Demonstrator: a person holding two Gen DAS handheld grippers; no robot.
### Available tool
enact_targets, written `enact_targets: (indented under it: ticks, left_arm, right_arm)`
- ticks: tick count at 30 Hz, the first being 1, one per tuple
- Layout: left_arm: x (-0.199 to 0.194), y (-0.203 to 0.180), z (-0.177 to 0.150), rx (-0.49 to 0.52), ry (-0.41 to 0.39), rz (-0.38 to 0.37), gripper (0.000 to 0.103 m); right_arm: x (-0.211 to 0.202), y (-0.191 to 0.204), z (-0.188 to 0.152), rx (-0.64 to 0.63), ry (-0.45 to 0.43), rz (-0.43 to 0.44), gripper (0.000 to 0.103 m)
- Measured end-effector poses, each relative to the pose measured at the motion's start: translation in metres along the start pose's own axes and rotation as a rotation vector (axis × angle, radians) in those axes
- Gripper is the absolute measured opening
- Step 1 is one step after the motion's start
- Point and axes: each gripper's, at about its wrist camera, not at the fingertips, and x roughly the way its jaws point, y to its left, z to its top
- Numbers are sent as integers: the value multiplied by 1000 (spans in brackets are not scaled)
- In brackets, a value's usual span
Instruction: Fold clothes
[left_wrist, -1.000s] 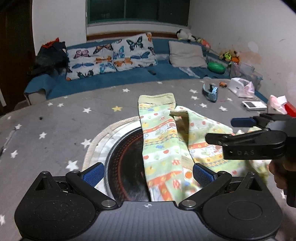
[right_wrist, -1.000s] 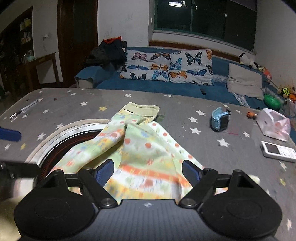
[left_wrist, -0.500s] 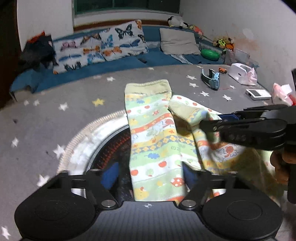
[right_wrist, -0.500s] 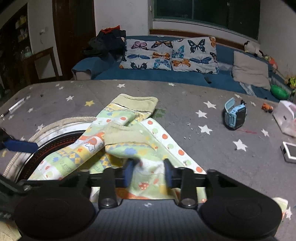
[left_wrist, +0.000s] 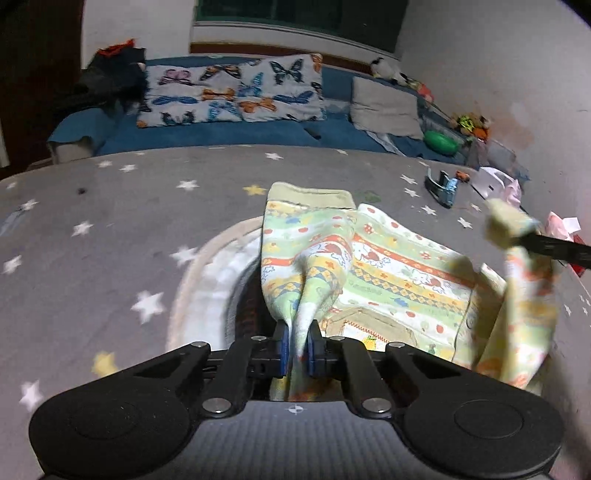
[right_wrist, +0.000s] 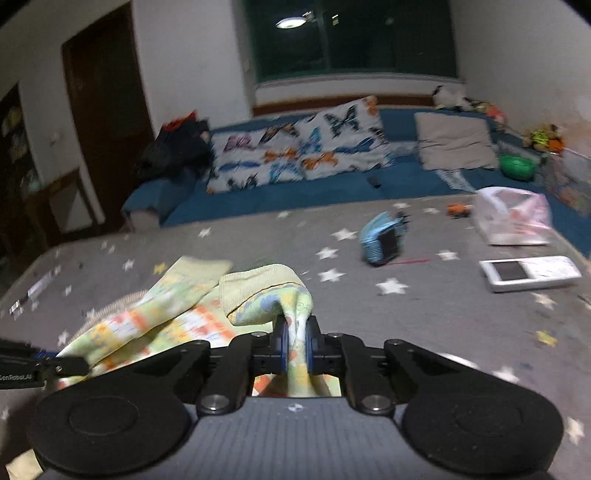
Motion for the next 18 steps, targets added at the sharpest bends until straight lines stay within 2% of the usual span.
enact_targets:
  ticks: [6, 9, 14, 18]
  left_arm:
    - [-45, 17, -31, 15, -10, 89, 8]
    - [-67, 22, -51, 11, -2, 107, 7]
    - [-101, 28, -79, 6, -13, 130, 2]
    - [-115, 30, -100, 19, 19, 132, 2]
  right_arm:
    - [-65, -36, -14, 71, -67, -36, 8]
    - [-92, -54, -26, 107, -79, -59, 8]
    - [-126, -77, -55, 168, -71, -115, 8]
    - [-148, -96, -83, 213, -39, -158, 8]
